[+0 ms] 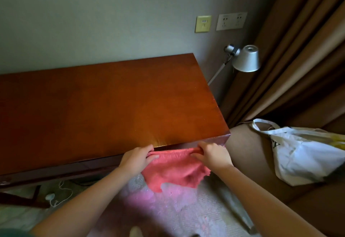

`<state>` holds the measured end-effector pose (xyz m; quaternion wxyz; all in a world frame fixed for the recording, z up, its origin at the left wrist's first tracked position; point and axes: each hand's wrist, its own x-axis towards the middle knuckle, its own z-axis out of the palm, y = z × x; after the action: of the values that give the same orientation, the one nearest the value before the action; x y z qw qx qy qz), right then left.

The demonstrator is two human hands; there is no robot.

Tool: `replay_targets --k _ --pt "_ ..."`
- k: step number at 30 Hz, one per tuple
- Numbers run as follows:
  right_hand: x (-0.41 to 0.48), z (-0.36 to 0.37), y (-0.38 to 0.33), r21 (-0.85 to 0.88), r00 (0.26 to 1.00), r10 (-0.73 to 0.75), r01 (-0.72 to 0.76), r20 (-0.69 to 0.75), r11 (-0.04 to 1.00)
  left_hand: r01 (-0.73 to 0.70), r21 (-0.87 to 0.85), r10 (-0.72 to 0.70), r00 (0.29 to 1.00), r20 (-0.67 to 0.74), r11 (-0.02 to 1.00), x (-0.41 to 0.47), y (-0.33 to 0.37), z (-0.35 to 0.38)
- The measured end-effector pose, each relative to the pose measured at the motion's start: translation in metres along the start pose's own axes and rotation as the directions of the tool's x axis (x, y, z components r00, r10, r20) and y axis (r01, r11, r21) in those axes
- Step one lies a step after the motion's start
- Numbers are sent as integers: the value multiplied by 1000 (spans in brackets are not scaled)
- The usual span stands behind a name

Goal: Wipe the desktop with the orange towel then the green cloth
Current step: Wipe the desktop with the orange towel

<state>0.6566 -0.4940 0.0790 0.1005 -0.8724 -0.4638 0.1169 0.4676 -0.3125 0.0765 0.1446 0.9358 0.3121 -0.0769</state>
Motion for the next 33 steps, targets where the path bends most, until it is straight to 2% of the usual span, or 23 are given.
replay_targets --k 4,7,10,14,17,20,25,33 --pt "5 -23 6 -29 993 -55 52 -106 998 -52 191 41 997 65 980 7 5 -37" --pt "12 -41 5 -69 965 -129 116 -228 991 -60 217 50 997 50 974 14 8 -69" --pt "23 -62 3 -136 876 -247 209 -413 968 -25 24 25 1000 9 999 19 4 -97" --pt "43 -100 -9 -136 819 -261 223 -512 965 57 -260 -95 986 -138 964 23 9 -134" --pt "63 -126 -19 -87 848 -189 168 -495 982 61 -432 -170 961 -219 900 33 2 -155" --pt "85 -142 -27 -102 873 -162 130 -459 986 3 -538 -178 945 -273 843 48 -14 -170" --pt "131 -160 -41 -89 880 -129 99 -456 991 -65 -565 -173 918 -357 822 88 -28 -195" --pt "219 -173 -64 -108 905 -51 5 -422 994 -57 -569 -166 928 -332 820 182 -73 -223"
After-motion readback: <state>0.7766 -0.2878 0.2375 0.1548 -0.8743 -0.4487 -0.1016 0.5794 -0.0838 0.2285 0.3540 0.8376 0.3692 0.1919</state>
